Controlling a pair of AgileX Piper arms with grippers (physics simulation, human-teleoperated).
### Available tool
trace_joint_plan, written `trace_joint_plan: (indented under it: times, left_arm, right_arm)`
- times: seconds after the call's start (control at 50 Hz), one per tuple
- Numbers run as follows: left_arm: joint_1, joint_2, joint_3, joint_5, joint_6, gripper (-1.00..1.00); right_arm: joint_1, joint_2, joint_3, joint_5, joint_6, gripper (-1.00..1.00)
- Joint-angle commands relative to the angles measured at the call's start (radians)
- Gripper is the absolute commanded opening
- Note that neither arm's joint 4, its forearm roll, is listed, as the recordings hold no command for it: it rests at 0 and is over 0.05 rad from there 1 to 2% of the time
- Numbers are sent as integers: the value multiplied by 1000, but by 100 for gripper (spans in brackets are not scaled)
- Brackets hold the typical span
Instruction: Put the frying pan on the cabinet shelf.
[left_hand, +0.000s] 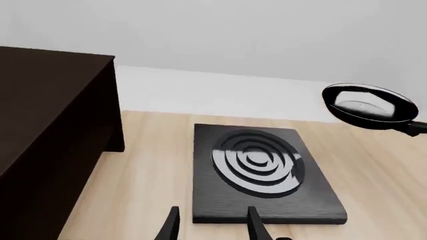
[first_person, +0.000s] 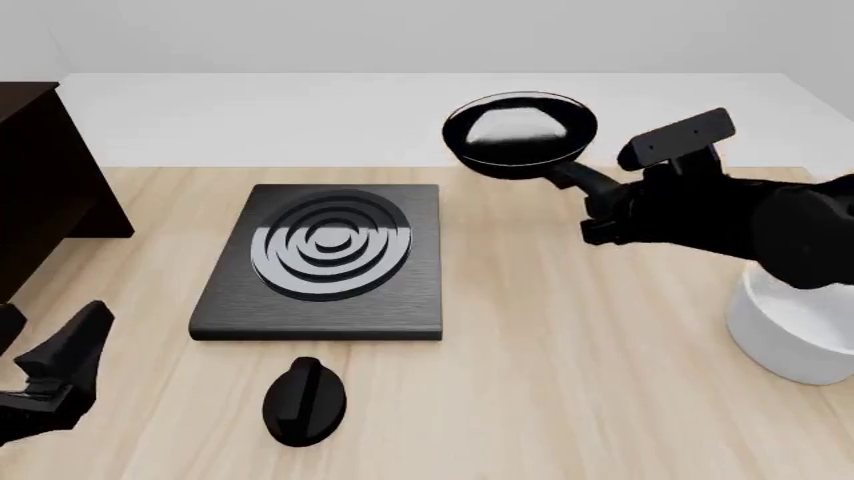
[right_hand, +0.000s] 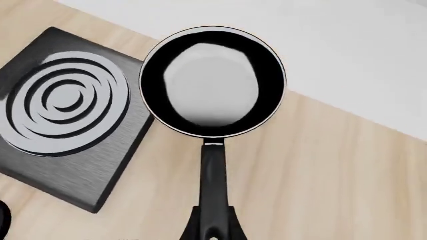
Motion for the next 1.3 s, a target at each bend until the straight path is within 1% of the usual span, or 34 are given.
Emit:
trace_joint_plan:
  times: [0.02, 0.12, 0.18, 0.22, 0.24, 0.28, 0.3, 0.36, 0.42, 0.44, 0.46, 0.48, 0.5, 0.52, 0.56, 0.58, 0.62, 0.64, 0.68, 0.7, 0.74, 0.76, 0.78, 0.82, 0.88, 0.9, 0.94, 0.96, 0.98, 1.0, 1.08, 1.16, 1.2, 1.3]
  left_arm:
    - [-30, 71, -144, 93, -124, 100]
    - [-32, 136, -203, 82, -115, 100]
    - [-41, 202, -272, 79, -119, 100]
    - [-53, 228, -302, 85, -142, 100]
    - [-96, 250, -336, 110, -166, 100]
    - [-110, 250, -384, 130, -187, 100]
    - [-123, 266, -412, 145, -219, 100]
    - [-170, 297, -472, 168, -230, 100]
    - [-210, 319, -493, 172, -229, 100]
    - [-235, 335, -501, 173, -243, 100]
    - [-238, 344, -511, 181, -253, 100]
    - [-271, 359, -518, 184, -304, 100]
    - [-286, 372, -513, 182, -337, 100]
    - [-316, 383, -512, 186, -379, 100]
    - [-358, 391, -503, 182, -431, 100]
    - [-372, 388, -506, 184, -424, 100]
    - [-419, 400, -495, 172, -449, 100]
    - [-439, 410, -489, 160, -444, 100]
    - [-442, 410, -494, 143, -405, 100]
    - [-432, 416, -488, 132, -420, 100]
    - [-422, 447, -471, 102, -477, 100]
    - [-439, 451, -463, 84, -491, 100]
    - [-447, 463, -453, 76, -525, 100]
    - [-456, 477, -453, 59, -520, 100]
    - [-478, 490, -451, 39, -536, 100]
    - [-491, 503, -444, 25, -560, 100]
    - [-519, 509, -448, 23, -577, 100]
    - [-525, 504, -435, 5, -606, 100]
    - [-527, 510, -436, 5, -602, 100]
    - [-524, 529, -433, -2, -615, 100]
    - [-530, 557, -450, -17, -608, 100]
    - [-556, 595, -467, -38, -651, 100]
    - [-565, 617, -477, -51, -645, 100]
    - [-589, 658, -503, -72, -672, 100]
  right_arm:
    - [33, -109, -95, 95, -33, -100]
    - [49, -117, -126, 129, -32, -100]
    - [55, -117, -145, 141, -41, -100]
    - [59, -115, -157, 146, -44, -100]
    - [61, -112, -162, 148, -44, -100]
    - [62, -108, -174, 153, -43, -100]
    - [64, -102, -180, 153, -42, -100]
    - [70, -84, -200, 151, -44, -100]
    - [79, -72, -216, 151, -45, -100]
    - [87, -66, -228, 156, -47, -100]
    - [95, -64, -235, 159, -47, -100]
    - [98, -53, -248, 161, -45, -100]
    - [97, -46, -251, 161, -57, -100]
    - [96, -41, -261, 158, -58, -100]
    - [110, -36, -274, 156, -56, -100]
    - [111, -33, -279, 158, -53, -100]
    - [127, -28, -285, 156, -57, -100]
    - [135, -24, -288, 155, -55, -100]
    - [148, -21, -294, 155, -53, -100]
    - [152, -20, -296, 154, -51, -100]
    - [174, -17, -302, 151, -44, -100]
    - [179, -16, -305, 148, -34, -100]
    - [184, -14, -308, 149, -37, -100]
    - [197, -13, -310, 142, -45, -100]
    - [214, -12, -313, 140, -41, -100]
    - [215, -12, -313, 138, -38, -100]
    - [225, -17, -312, 133, -28, -100]
    - [243, -25, -306, 122, -24, -100]
    - [243, -24, -306, 123, -18, -100]
    - [254, -24, -300, 117, 9, -100]
    - [268, -36, -281, 95, 4, -100]
    - [277, -44, -270, 80, 9, -100]
    - [280, -46, -267, 78, 13, -100]
    - [285, -47, -269, 81, 18, -100]
